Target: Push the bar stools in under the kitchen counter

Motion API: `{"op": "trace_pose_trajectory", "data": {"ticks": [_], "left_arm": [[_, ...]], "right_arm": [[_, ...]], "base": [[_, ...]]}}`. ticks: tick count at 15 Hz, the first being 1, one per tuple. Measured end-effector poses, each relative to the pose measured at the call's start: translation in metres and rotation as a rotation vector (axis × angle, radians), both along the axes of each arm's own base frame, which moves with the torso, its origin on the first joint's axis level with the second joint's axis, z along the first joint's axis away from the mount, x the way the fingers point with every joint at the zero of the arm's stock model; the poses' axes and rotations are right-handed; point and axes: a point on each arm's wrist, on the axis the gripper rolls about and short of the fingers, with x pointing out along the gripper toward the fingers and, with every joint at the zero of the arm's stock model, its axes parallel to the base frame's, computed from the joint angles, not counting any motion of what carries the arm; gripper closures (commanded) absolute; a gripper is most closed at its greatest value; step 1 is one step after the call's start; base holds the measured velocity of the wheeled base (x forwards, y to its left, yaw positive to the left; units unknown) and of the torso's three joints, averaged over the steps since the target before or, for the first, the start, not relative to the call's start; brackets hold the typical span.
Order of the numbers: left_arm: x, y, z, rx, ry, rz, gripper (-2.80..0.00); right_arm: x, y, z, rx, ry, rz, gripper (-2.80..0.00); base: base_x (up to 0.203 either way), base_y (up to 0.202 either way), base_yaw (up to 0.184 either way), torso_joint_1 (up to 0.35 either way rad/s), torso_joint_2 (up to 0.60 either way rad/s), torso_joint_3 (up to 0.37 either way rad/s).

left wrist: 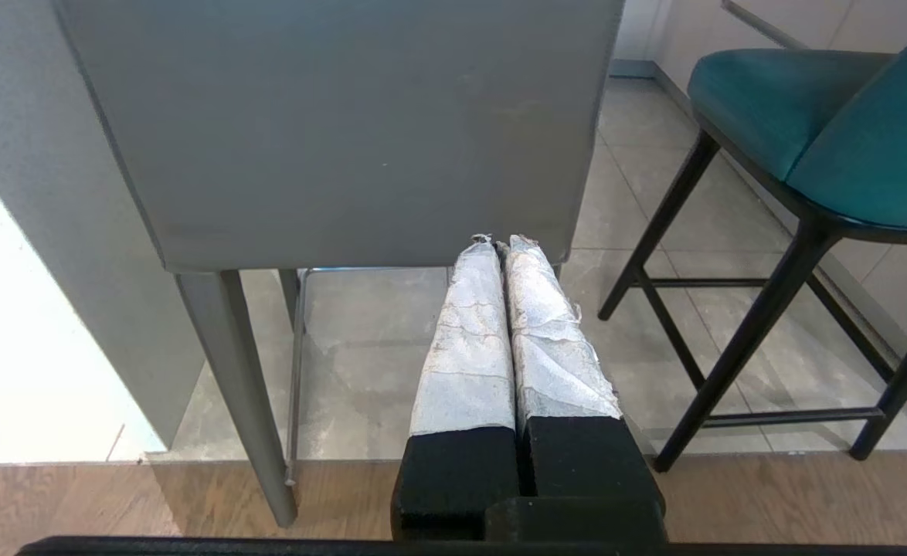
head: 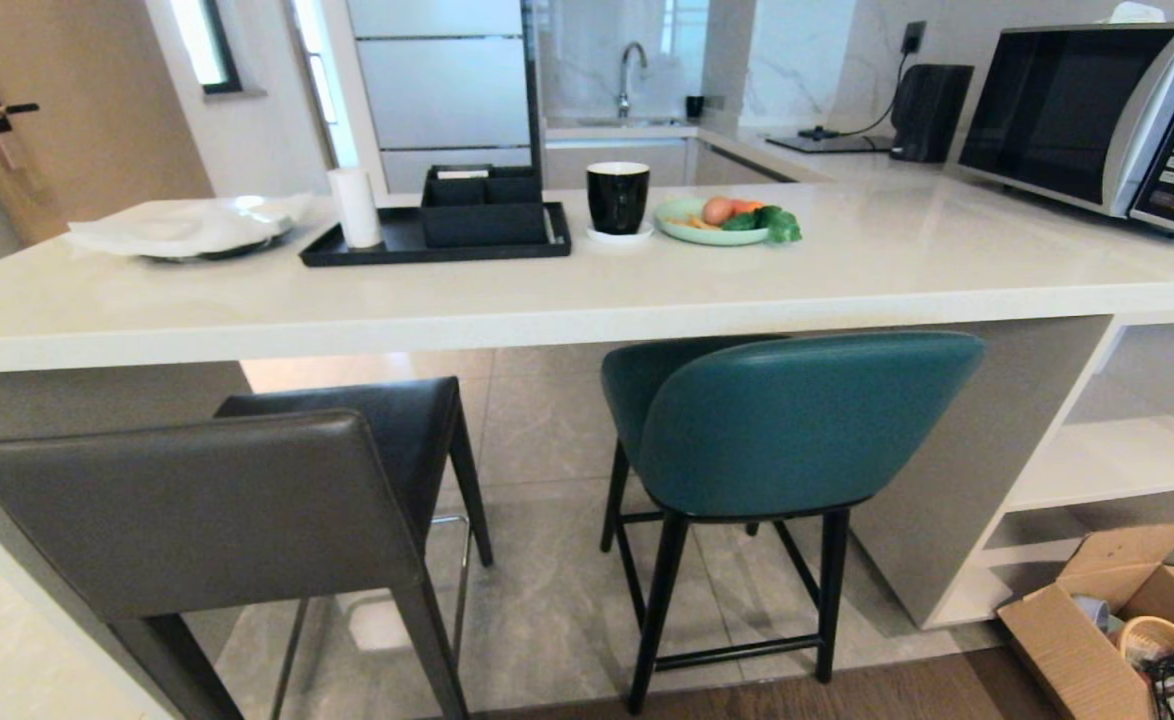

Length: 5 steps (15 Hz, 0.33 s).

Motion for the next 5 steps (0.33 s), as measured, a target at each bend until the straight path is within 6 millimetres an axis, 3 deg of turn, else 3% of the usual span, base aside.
{"op": "trace_pose_trajectory", "data": {"ticks": [5], "left_arm": [[0.0,0.0,0.0002,0.001,-0.001,0.0,0.0]], "right_arm": [[0.0,0.0,0.0001,0.019,0.0,0.0,0.0]], "base": [[0.0,0.0,0.0,0.0,0.0,0.0]]}}
